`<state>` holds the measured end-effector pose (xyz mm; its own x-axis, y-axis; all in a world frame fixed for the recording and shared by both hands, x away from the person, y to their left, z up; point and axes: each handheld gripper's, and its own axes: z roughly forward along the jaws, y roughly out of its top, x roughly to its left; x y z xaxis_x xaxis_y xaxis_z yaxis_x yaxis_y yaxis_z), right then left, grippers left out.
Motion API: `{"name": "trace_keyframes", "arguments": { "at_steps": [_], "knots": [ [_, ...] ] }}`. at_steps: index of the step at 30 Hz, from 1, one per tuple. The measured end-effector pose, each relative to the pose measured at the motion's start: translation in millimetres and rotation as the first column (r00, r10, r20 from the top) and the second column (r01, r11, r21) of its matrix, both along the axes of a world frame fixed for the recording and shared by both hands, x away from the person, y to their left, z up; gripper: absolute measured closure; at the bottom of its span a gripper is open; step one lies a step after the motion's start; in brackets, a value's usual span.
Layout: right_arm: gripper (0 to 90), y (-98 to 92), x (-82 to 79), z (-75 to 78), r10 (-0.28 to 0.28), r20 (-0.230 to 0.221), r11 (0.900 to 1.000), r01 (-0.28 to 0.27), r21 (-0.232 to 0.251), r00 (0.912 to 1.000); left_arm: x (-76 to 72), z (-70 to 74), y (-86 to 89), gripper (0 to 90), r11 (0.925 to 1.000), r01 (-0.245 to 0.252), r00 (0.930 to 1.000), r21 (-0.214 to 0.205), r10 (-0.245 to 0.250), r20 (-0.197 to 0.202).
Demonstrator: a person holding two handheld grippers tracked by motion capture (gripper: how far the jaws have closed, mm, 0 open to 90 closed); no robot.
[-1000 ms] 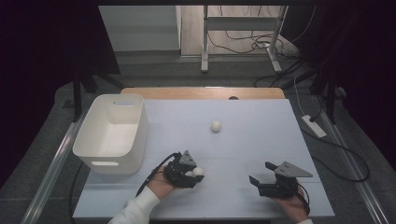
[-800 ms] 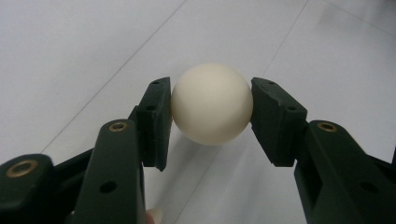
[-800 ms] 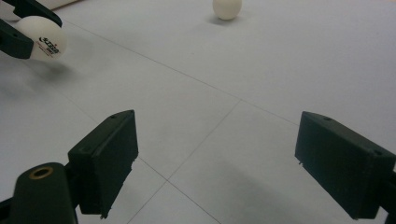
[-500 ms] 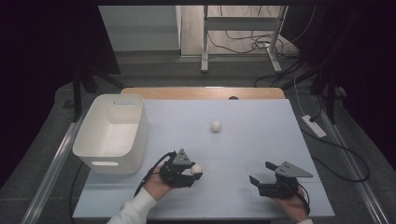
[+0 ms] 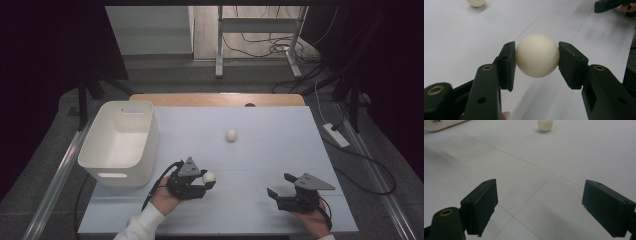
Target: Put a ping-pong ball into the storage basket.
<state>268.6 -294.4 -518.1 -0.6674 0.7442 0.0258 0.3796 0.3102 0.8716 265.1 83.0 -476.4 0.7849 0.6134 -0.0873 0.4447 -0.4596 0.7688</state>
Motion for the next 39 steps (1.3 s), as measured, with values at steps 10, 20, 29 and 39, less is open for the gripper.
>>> {"name": "trace_keyframes", "arguments": {
  "at_steps": [10, 20, 29, 39],
  "knots": [
    [13.5, -0.5, 0.0, 0.2, -0.003, 0.003, 1.0, 0.003, -0.004, 1.0, -2.5, 8.9, 5.5, 50.4, 0.9993, -0.02, 0.9991, -0.033, 0.022, 0.036],
    [13.5, -1.0, -0.2, 0.4, -0.006, 0.005, 1.0, 0.006, -0.004, 1.0, -3.8, 16.0, 12.8, 50.4, 0.9956, -0.043, 0.9967, -0.083, 0.049, 0.064],
    [13.6, -2.2, -0.6, 0.9, -0.009, 0.01, 1.0, 0.009, 0.002, 0.9999, -5.5, 22.8, 17.0, 50.4, 0.9924, -0.054, 0.994, -0.111, 0.064, 0.088],
    [13.6, -1.9, -0.6, 0.8, -0.008, 0.012, 1.0, 0.008, 0.001, 0.9999, -5.9, 32.5, 21.5, 50.4, 0.9888, -0.06, 0.991, -0.136, 0.075, 0.111]
  ]
}}
